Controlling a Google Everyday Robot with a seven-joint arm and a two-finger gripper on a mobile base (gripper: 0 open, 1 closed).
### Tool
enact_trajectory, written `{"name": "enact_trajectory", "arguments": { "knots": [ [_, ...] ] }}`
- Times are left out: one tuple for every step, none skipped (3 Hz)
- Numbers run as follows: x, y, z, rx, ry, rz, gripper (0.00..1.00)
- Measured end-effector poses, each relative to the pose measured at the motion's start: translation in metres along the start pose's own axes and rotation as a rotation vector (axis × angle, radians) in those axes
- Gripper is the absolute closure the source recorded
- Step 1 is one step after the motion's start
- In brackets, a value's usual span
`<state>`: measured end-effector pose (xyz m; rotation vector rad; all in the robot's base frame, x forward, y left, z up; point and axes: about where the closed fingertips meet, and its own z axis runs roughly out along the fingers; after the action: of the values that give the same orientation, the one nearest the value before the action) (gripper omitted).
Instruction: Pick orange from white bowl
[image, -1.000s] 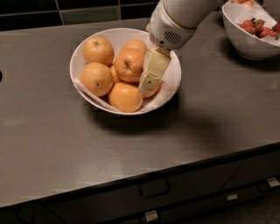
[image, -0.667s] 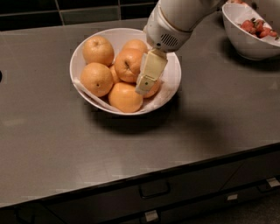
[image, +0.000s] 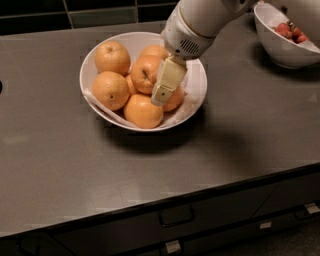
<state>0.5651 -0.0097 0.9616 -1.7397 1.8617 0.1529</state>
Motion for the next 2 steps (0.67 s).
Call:
{"name": "enact_trajectory", "arguments": {
  "knots": [
    [-0.0017,-0.0019,0.0012,0.004,-0.005,0.001,0.09],
    [-0.0025,-0.0025,0.0031,0.001,-0.007,0.000,0.13]
  ]
}}
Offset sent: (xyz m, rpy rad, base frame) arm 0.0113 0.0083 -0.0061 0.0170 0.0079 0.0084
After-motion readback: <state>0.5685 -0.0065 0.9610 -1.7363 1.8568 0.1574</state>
